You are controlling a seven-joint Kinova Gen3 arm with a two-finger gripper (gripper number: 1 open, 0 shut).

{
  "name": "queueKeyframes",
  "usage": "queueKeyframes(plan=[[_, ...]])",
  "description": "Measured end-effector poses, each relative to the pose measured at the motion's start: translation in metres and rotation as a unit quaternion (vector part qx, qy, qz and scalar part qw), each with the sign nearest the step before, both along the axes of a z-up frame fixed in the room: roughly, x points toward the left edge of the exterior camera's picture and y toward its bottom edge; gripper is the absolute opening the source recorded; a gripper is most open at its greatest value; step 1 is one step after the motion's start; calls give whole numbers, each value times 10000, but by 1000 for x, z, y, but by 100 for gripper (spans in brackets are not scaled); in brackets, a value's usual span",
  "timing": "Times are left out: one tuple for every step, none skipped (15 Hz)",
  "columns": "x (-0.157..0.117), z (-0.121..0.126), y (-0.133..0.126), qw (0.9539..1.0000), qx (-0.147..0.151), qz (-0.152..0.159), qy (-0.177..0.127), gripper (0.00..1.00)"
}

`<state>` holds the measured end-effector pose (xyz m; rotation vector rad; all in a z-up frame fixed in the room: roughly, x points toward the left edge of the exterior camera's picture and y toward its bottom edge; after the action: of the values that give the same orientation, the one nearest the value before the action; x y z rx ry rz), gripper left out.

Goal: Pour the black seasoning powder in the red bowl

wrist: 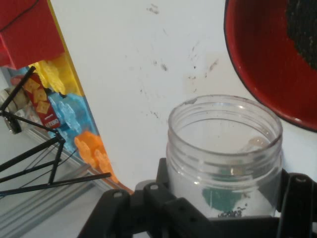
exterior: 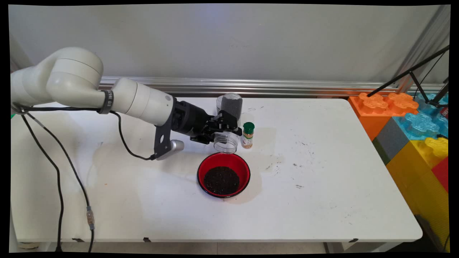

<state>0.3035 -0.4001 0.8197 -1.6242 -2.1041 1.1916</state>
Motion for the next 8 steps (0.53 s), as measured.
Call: queueKeyframes(plan=[[0, 0, 0, 10000, -36, -20, -9, 0], [-1, 0, -1, 9999, -89, -51, -19, 0], [-2, 0, -1, 9998, -152, -87, -30, 0], [-3, 0, -1, 9997, -212, -123, -38, 0], [-4, -1, -1, 9995, -264, -156, -45, 0], [-5, -1, -1, 9993, -321, -195, -54, 0], [-5, -1, -1, 9990, -379, -227, -63, 0], [-6, 0, -1, 9987, -427, -255, -72, 0]])
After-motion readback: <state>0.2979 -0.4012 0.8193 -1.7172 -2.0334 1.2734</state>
